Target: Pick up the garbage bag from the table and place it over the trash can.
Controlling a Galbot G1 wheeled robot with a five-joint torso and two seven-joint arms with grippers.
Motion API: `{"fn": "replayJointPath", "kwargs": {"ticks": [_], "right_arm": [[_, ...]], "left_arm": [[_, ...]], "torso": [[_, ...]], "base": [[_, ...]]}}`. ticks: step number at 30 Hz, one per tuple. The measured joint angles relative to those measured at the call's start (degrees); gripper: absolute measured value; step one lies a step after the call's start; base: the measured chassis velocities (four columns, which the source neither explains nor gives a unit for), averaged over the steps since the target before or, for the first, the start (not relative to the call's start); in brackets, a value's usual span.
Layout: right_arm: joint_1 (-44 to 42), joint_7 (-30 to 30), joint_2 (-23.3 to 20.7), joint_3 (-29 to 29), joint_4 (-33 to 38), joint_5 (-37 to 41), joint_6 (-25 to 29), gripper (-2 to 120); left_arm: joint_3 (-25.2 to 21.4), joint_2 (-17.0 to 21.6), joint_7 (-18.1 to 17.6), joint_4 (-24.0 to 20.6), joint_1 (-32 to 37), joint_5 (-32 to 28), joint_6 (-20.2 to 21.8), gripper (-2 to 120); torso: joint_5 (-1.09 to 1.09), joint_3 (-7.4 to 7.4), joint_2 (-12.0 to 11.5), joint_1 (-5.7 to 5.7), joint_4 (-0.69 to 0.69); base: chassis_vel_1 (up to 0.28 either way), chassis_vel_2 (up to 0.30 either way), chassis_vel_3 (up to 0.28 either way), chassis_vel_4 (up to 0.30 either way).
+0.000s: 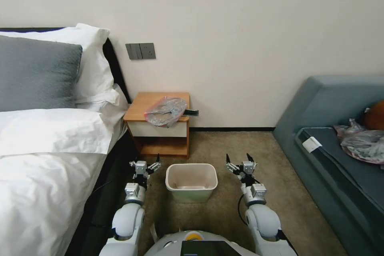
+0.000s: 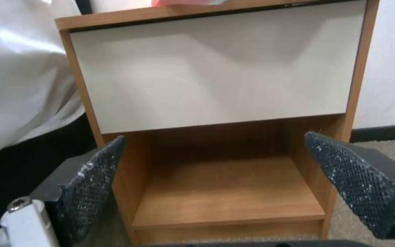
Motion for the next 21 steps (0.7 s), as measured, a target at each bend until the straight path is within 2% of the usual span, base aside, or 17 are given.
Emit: {"fn": "replayJointPath", "kwargs": {"ticks": [21], "right_arm": [[0.00, 0.00, 0.00, 0.00, 0.00, 0.00, 0.00, 100]], "left_arm": [[0.00, 0.00, 0.00, 0.00, 0.00, 0.00, 0.00, 100]], "torso": [[0.00, 0.00, 0.00, 0.00, 0.00]], "base": [[0.000, 0.000, 0.000, 0.000]]}}
